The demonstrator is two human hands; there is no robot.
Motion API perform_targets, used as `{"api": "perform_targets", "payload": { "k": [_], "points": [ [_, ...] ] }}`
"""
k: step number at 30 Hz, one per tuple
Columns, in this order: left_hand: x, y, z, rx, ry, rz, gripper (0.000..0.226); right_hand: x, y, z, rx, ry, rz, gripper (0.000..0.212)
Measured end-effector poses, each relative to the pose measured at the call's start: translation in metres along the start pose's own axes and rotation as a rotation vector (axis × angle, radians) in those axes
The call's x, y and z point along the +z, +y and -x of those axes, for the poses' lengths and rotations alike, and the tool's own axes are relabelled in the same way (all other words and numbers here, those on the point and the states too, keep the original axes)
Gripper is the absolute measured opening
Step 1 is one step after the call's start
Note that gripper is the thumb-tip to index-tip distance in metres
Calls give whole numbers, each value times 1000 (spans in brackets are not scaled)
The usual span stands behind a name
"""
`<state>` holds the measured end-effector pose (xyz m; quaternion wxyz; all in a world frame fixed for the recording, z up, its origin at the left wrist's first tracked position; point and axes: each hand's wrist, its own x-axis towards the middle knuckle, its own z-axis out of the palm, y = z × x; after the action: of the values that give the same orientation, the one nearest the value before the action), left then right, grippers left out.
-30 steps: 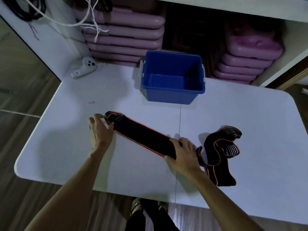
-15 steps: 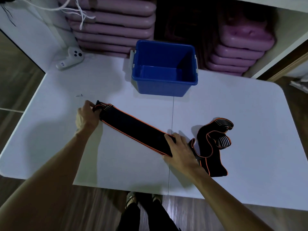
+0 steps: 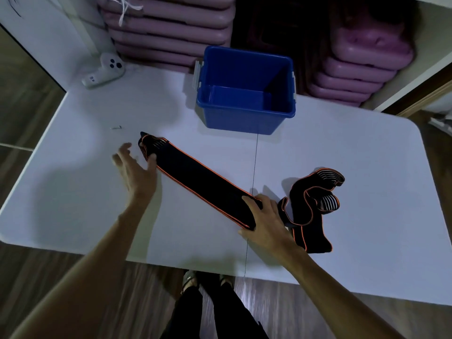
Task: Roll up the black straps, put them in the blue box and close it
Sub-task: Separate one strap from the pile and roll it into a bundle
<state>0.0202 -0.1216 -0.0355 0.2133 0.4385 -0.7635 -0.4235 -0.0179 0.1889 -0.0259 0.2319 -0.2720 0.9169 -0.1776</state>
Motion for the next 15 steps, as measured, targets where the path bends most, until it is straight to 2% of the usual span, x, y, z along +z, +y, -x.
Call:
{"api": "perform_targets", "payload": {
  "k": [2, 4, 7, 10, 15],
  "points": [
    [5, -4, 38, 197, -50, -100, 45, 3, -1, 5, -11, 1, -24, 79],
    [11, -9, 71, 395, -177, -218, 38, 6, -4, 10, -51, -24, -44, 78],
    [16, -18, 100, 616, -294, -336, 33, 15, -11, 13, -147, -135, -35, 77],
    [10, -29, 113, 705, -419, -411, 32, 24, -19, 15, -240, -166, 0, 69],
    [-1, -48, 115, 713, -544, -551, 41, 23, -17, 9, -345, -137, 48, 65]
  ]
}}
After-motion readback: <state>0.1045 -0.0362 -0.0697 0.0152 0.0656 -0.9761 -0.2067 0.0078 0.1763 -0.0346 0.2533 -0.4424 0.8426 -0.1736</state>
